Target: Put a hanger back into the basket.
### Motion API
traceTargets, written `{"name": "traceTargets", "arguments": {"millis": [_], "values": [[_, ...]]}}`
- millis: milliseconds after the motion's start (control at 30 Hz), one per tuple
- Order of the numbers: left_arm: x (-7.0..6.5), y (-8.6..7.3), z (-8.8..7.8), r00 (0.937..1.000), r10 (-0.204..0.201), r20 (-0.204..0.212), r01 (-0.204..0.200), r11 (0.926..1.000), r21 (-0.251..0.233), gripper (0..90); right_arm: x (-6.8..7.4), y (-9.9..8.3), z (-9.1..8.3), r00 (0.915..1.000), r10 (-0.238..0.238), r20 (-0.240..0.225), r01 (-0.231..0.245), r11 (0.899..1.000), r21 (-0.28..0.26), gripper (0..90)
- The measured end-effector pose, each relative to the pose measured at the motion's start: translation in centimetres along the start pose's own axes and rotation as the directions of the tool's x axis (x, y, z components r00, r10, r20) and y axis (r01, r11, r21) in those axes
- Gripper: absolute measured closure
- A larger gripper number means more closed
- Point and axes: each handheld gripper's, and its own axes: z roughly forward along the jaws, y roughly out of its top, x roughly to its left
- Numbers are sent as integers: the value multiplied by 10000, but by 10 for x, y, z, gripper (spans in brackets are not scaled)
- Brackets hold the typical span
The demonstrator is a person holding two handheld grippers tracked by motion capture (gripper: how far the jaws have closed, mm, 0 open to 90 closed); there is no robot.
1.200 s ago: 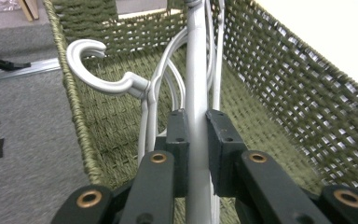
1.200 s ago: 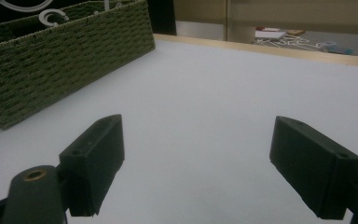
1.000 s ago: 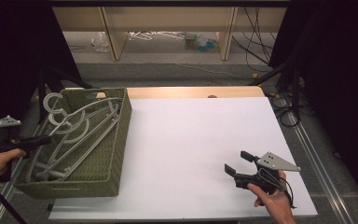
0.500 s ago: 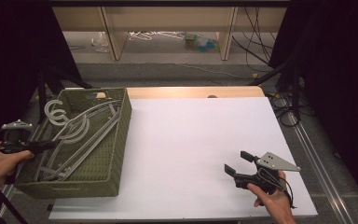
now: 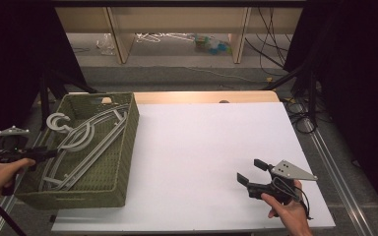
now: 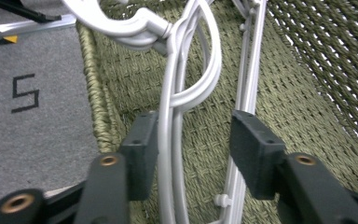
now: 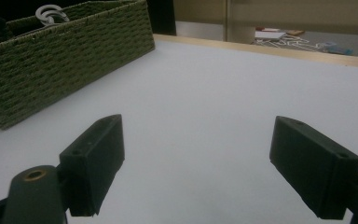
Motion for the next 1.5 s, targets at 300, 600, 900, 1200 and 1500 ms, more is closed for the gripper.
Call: {"name": "traceTargets", "arguments": {"millis": [300,600,900,1200,1500], "values": [[-37,7,-13,9942,-302,1031,453,9879,-1484,388,0,0,0,10000,1,-20,-1,10000,-16,186],[-80,15,-15,9851,226,1706,181,9723,-2332,296,1,1,-1,10000,72,33,-72,10000,27,186],[-113,22,-12,9753,533,2144,71,9624,-2716,235,1,1,-1,10000,63,21,-63,10000,19,186],[-139,23,-3,9651,927,2451,-194,9581,-2857,205,1,1,-1,10000,29,-5,-29,10000,49,186],[-168,27,2,9505,1188,2870,-198,9452,-3258,190,1,1,-1,10000,22,-22,-22,10000,42,186]]}}
